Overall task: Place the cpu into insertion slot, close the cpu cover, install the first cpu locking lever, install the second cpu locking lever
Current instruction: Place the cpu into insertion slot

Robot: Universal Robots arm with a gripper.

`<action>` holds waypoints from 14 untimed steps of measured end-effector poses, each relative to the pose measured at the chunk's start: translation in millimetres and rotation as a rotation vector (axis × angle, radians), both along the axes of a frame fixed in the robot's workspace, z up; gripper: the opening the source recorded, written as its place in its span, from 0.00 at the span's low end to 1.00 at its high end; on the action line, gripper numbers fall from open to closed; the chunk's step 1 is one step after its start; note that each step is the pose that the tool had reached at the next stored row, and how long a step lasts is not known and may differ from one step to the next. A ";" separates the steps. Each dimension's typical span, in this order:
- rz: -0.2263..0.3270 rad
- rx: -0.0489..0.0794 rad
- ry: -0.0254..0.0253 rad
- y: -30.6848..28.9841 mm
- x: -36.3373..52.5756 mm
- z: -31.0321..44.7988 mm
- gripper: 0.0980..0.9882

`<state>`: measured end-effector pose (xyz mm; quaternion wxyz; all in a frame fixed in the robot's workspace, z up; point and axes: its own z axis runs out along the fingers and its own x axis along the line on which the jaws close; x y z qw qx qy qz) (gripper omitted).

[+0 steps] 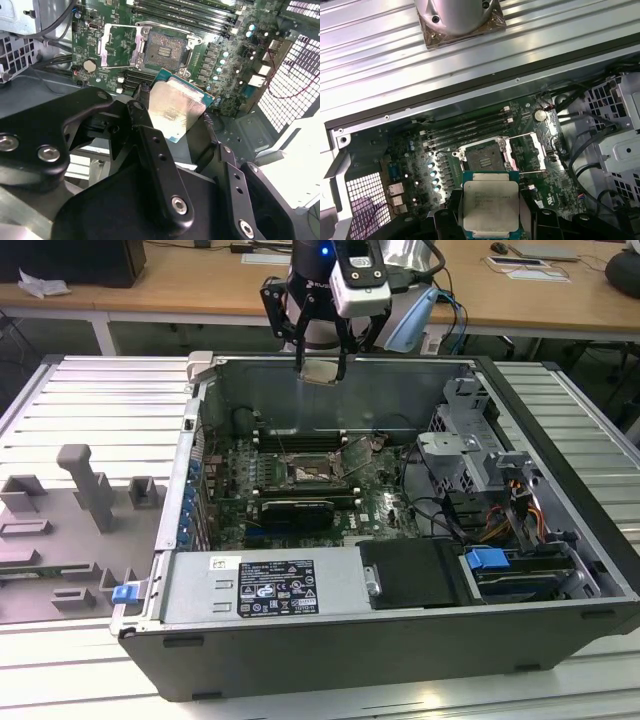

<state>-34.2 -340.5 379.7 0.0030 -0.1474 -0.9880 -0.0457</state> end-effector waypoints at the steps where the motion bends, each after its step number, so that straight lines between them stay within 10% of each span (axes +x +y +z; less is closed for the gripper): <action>1: -0.005 0.000 0.0000 0.0 0.0 0.0 0.49; 14: -0.080 0.000 0.0000 0.0 0.0 -0.1 0.49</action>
